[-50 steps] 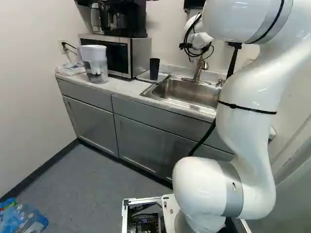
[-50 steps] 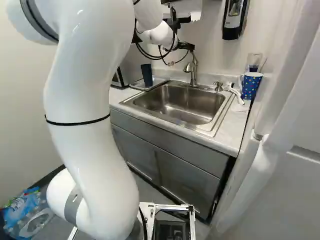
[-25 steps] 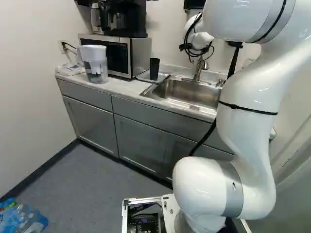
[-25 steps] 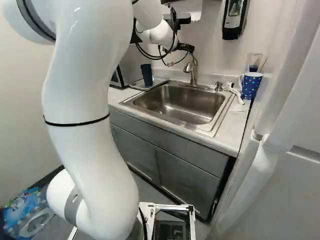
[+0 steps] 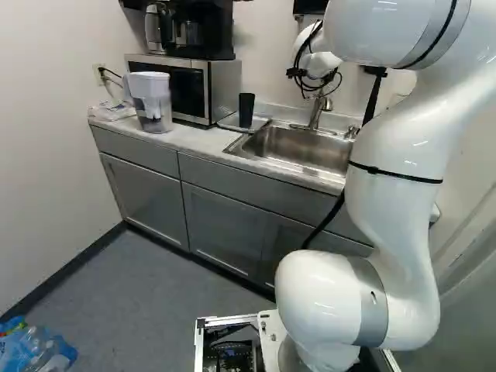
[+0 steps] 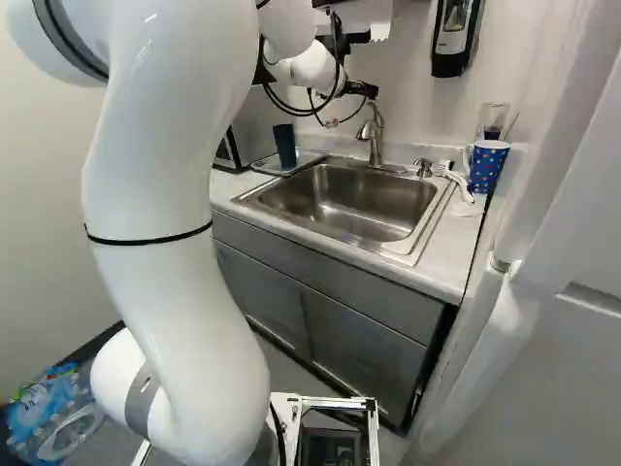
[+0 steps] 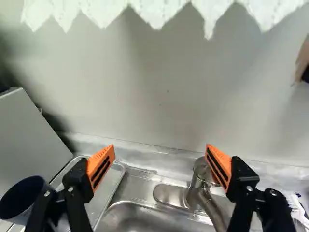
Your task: Rinse the cup and place it in the tray
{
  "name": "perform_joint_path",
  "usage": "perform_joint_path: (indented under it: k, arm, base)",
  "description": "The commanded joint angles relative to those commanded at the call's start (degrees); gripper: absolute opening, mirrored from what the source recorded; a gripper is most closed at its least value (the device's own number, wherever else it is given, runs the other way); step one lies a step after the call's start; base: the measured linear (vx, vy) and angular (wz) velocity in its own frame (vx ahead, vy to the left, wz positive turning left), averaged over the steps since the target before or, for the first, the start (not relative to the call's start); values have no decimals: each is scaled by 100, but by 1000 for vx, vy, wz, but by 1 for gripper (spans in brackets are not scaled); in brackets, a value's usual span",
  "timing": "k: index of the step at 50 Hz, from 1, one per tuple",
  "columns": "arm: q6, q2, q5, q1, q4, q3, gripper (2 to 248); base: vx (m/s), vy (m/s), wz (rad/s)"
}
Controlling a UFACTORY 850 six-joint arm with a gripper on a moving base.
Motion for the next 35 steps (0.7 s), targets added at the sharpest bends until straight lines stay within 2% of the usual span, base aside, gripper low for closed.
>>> perform_joint_path:
  k: [14,35]
  arm:
    - [0,102,17,-1,0,-25,247]
    - [0,458,15,-6,0,128,247]
  base:
    - [0,0,0]
    - [0,0,0]
